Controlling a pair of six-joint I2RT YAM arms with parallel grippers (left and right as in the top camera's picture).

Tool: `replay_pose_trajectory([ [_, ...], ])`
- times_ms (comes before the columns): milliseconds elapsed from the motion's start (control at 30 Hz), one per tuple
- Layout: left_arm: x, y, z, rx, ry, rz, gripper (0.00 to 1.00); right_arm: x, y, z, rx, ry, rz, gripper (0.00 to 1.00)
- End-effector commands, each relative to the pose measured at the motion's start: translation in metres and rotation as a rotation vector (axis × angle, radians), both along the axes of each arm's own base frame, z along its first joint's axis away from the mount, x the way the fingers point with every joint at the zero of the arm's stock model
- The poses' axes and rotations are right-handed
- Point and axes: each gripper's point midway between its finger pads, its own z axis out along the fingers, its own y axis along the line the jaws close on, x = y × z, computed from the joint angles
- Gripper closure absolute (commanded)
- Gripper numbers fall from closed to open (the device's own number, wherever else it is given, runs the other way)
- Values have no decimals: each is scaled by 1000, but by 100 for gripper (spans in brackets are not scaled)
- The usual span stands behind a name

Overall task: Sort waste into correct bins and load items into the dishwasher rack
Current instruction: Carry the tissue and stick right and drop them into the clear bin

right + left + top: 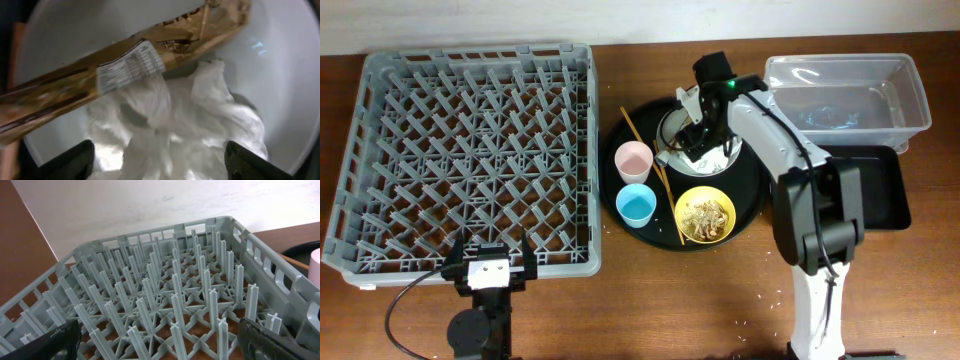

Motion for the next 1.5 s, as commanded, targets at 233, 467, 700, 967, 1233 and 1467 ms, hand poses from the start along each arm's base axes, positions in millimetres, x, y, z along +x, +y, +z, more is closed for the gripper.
replay_pose_trajectory([
  [233, 0, 0, -1, 16, 1, -2, 1, 8, -10, -18, -27, 7, -22, 76],
  [467, 0, 0, -1, 16, 1, -2, 1, 9, -14, -6, -26, 6, -35, 96],
  [700, 0, 0, -1, 16, 1, -2, 1, 26, -20, 117, 22, -123, -103, 96],
  [967, 0, 0, -1, 16, 1, -2, 1, 50, -100, 211, 59, -316, -462, 96],
  [1233, 0, 0, -1, 16, 1, -2, 1, 51, -210, 199, 80, -328, -956, 96],
  [1467, 0, 0, -1, 16, 1, -2, 1, 54, -241, 150, 79, -267, -1081, 78],
])
